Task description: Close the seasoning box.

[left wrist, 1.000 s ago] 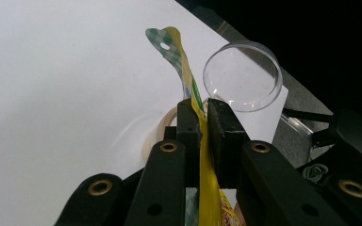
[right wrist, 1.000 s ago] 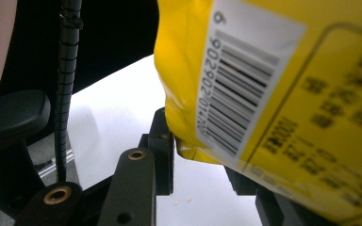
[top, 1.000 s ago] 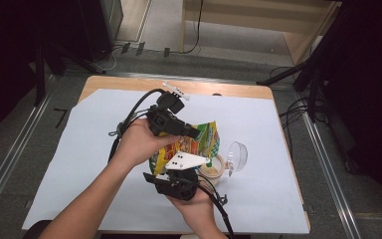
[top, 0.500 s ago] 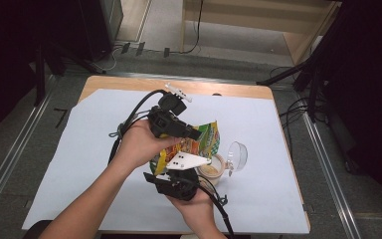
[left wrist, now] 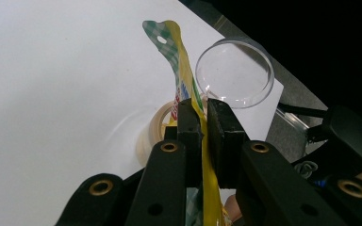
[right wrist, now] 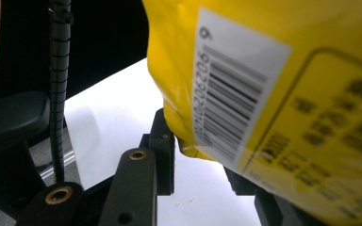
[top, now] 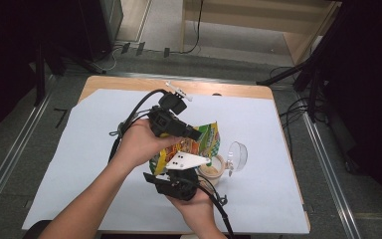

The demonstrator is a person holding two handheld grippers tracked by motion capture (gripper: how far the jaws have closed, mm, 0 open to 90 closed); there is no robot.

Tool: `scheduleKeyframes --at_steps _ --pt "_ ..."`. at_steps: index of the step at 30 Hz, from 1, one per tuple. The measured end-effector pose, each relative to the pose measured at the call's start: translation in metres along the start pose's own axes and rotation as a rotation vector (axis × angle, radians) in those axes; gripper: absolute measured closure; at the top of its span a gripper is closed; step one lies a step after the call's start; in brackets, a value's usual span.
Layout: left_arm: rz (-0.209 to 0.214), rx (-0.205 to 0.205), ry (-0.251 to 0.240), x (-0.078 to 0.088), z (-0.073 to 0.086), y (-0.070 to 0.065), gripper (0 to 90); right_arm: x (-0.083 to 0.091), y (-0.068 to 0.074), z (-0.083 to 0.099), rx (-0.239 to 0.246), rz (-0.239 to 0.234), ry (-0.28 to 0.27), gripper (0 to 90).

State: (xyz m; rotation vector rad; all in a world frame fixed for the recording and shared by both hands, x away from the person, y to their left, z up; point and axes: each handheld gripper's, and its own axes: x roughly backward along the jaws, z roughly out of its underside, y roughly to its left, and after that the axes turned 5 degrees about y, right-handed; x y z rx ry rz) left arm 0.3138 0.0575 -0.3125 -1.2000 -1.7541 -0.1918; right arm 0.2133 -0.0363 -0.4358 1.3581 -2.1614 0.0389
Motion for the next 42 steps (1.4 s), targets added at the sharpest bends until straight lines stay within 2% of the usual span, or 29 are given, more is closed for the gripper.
scheduleKeyframes --at_steps 8,42 --pt "0.003 -0.001 -0.015 0.0011 0.001 0.0011 84.8 0.0002 -0.0007 -0.0009 0.011 0.002 0.005 69.1" --pt "0.01 -0.001 -0.005 0.0028 0.0036 0.0026 84.8 0.0016 0.0066 -0.0017 0.018 -0.002 0.009 69.3"
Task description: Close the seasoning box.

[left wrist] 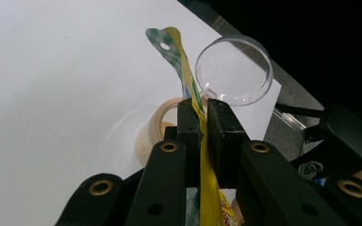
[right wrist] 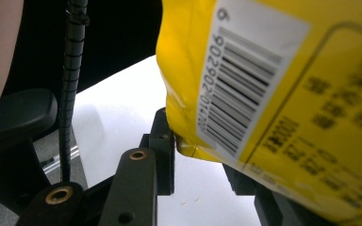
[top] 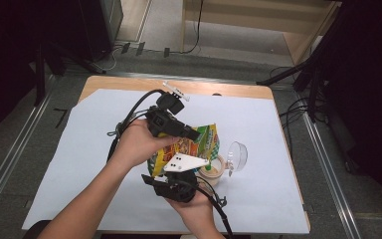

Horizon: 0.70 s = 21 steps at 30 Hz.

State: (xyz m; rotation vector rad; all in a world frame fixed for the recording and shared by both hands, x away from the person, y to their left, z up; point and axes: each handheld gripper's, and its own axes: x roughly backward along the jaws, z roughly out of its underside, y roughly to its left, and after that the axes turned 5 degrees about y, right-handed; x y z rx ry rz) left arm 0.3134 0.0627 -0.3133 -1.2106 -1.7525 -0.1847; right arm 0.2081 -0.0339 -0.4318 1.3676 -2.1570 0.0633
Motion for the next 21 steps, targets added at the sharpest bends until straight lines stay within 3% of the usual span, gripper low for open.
scheduleKeyframes --at_steps 21 --pt "0.007 0.001 0.007 0.0011 0.0007 0.0 84.7 0.0002 0.0027 -0.0005 0.004 -0.001 0.001 69.4"
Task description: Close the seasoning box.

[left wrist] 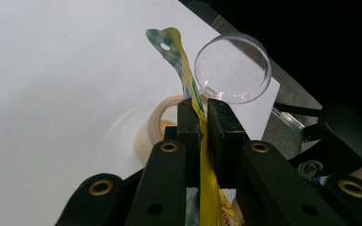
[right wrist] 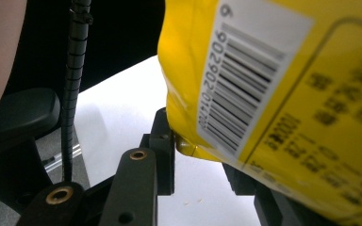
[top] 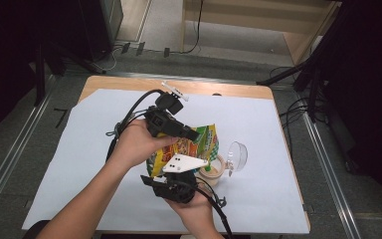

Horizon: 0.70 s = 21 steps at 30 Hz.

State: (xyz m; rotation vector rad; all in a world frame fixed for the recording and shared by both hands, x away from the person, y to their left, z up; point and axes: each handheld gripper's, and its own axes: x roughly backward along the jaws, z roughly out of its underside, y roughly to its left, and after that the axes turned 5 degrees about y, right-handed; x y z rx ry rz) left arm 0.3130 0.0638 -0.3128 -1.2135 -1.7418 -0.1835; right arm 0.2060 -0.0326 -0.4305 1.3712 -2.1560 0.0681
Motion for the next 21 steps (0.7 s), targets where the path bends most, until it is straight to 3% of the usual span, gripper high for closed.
scheduleKeyframes --at_steps 21 --pt "0.008 -0.009 0.019 -0.0069 -0.0072 -0.0054 84.7 0.0053 -0.002 0.0031 -0.013 0.012 -0.013 70.1"
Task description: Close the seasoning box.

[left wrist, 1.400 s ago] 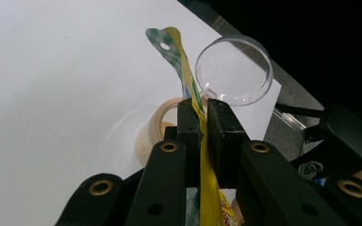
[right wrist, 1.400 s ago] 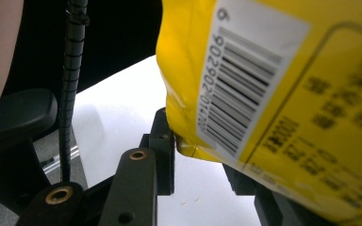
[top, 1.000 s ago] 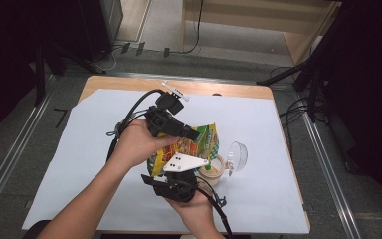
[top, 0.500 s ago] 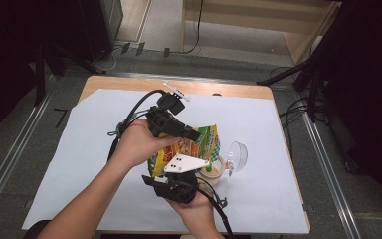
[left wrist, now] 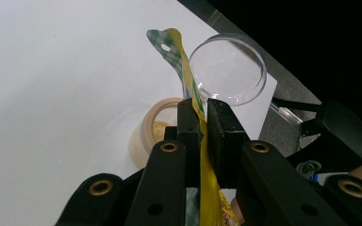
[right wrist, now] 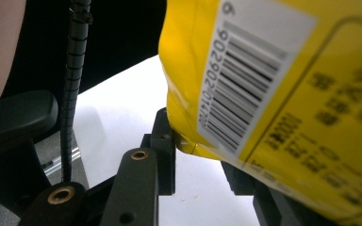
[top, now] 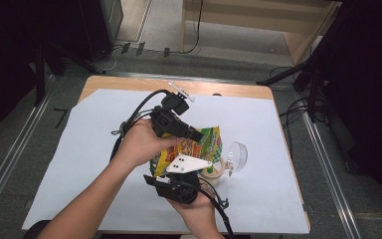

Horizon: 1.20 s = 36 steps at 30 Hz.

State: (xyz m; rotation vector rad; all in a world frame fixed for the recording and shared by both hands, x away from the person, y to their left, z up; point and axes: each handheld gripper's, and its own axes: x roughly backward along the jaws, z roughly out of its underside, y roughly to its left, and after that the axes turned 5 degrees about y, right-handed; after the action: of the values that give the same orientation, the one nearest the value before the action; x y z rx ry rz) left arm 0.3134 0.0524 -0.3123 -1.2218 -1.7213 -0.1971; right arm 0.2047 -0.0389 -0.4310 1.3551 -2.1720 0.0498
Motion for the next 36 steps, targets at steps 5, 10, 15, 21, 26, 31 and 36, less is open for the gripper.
scheduleKeyframes --at_steps 5,10,15,21,26,31,36 --pt "-0.002 -0.004 0.0 -0.0002 0.0001 -0.001 84.7 -0.0004 -0.0004 0.0007 0.001 0.003 -0.003 70.2" --pt "-0.002 -0.005 0.0 -0.0001 0.0001 -0.0011 84.7 -0.0003 -0.0002 0.0008 0.001 0.003 -0.002 70.2" --pt "-0.002 -0.003 -0.007 -0.0004 0.0007 -0.0002 84.7 -0.0007 -0.0009 0.0009 0.002 0.006 0.001 70.2" --pt "0.002 -0.004 -0.006 -0.0005 0.0006 0.001 84.7 -0.0005 -0.001 0.0008 0.005 0.007 0.005 70.2" --pt "-0.001 -0.009 -0.018 -0.001 -0.0001 0.0009 84.7 0.0002 -0.0025 0.0007 0.009 0.014 0.009 70.1" --pt "0.001 -0.012 -0.029 -0.0015 -0.0011 0.0008 84.7 0.0015 -0.0042 0.0001 0.012 0.022 0.008 70.1" --pt "0.002 -0.005 -0.03 -0.0029 -0.0019 0.0022 84.7 0.0011 -0.0057 0.0007 0.009 0.02 0.01 70.1"
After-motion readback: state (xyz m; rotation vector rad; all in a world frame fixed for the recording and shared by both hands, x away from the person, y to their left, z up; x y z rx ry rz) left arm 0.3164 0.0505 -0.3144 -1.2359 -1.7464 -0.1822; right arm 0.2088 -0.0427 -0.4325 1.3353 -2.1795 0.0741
